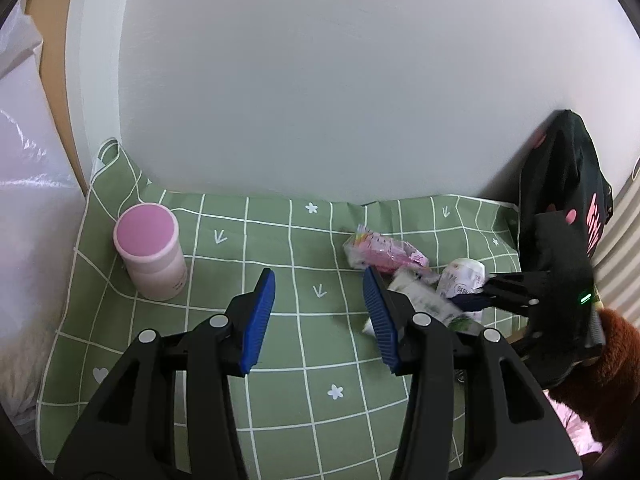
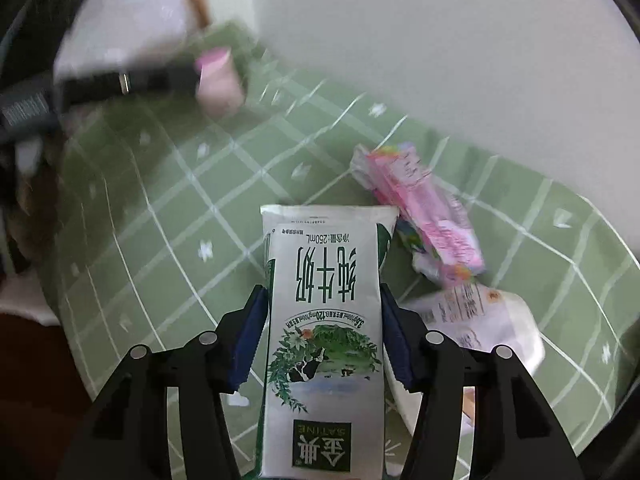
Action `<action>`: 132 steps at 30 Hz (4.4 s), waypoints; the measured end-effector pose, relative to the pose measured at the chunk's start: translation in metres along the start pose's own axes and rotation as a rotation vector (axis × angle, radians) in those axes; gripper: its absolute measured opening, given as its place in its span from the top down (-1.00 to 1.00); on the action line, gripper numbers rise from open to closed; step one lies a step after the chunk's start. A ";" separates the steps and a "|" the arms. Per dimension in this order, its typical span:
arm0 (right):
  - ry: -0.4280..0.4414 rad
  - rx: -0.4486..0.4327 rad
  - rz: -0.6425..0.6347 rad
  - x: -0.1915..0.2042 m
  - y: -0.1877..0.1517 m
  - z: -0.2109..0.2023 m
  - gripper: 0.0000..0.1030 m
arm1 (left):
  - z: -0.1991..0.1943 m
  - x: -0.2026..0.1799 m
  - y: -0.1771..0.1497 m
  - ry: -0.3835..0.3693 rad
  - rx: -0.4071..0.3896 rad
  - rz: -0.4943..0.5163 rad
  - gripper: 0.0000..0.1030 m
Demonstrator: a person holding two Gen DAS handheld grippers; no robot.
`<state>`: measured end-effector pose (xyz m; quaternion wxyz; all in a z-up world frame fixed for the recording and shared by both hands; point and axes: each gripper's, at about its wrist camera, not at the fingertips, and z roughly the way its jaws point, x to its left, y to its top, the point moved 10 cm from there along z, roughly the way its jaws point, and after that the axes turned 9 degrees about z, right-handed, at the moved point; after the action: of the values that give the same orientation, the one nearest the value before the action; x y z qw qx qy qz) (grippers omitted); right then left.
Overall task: Collect trash
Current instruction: 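Grasp the white milk carton with the right gripper while the left grasps a pink candy stick, then carry the carton and candy stick into the yellow trash bag and open both grippers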
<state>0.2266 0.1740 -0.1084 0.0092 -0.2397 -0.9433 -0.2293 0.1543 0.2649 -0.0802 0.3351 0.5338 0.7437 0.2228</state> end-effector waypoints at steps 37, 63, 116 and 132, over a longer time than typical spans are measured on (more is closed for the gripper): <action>-0.261 -0.330 0.675 -0.125 -0.077 -0.127 0.04 | 0.103 -0.086 -0.034 -0.247 0.253 0.148 0.15; -0.333 -0.513 0.648 -0.124 -0.077 -0.196 0.06 | 0.037 -0.098 0.040 -0.135 0.058 0.203 0.88; -0.438 -0.619 0.924 -0.228 -0.265 -0.278 0.07 | 0.092 -0.482 -0.031 -0.585 0.258 0.660 0.87; -0.485 -0.581 0.945 -0.242 -0.275 -0.293 0.07 | 0.108 -0.489 -0.043 -0.515 0.274 0.724 0.87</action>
<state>0.2882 -0.2770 0.0055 -0.1710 -0.6709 -0.6087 -0.3874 0.3065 -0.2133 -0.0549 0.3360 0.8363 0.4248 0.0852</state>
